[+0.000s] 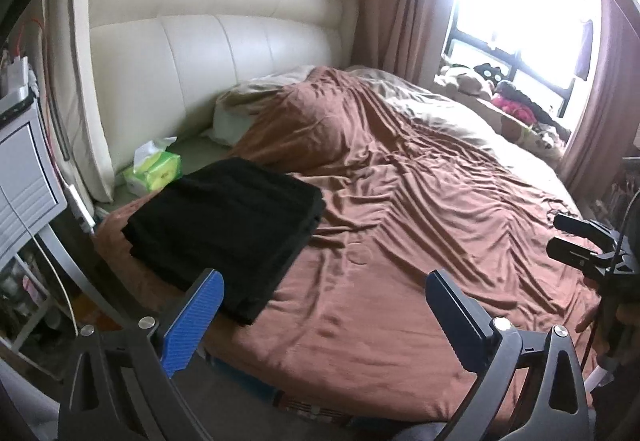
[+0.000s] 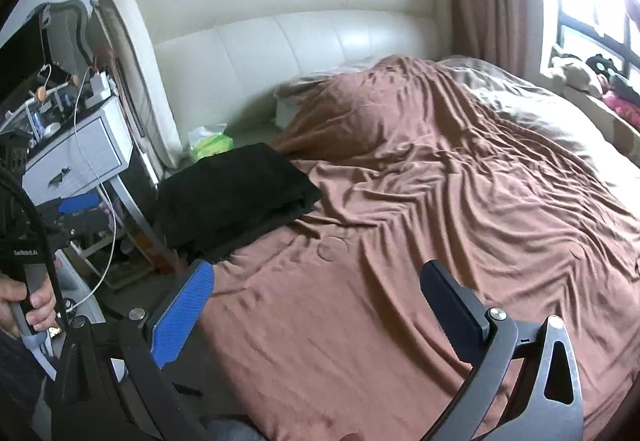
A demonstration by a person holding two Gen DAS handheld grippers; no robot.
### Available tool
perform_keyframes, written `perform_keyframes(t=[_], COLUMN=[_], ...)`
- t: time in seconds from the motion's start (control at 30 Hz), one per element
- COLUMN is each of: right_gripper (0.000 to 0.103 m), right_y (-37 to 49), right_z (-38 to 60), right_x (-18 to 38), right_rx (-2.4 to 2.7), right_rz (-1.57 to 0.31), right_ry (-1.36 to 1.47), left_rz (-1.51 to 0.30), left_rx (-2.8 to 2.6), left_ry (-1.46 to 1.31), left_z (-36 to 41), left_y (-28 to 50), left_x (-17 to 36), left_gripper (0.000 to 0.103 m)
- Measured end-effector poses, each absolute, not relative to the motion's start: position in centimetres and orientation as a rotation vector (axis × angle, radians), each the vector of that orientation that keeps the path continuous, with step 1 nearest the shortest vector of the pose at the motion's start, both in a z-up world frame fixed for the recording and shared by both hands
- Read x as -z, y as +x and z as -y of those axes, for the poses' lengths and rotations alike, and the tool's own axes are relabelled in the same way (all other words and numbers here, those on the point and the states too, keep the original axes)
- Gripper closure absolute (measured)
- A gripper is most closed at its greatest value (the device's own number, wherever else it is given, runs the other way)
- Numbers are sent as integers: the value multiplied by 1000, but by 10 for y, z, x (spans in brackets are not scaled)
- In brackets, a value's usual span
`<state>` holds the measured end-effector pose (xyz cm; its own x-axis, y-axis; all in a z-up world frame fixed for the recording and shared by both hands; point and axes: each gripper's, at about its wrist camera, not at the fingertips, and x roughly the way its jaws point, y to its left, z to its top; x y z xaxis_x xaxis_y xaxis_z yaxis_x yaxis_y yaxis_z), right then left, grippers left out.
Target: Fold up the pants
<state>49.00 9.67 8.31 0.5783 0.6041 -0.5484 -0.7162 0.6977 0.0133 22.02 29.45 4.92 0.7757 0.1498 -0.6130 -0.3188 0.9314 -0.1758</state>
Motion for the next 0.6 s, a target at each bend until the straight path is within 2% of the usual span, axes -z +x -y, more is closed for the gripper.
perform_keyframes(t=[0.6], right_gripper=[0], right_y=[375], right_z=[20], right_x=[-109], right_rx=[-664], right_rz=[-462], right_ry=[-173], left_rz=[-512], left_rx=[-117], left_ry=[-207], left_z=[-187], left_y=[165], left_x=[-96], left_gripper=[1])
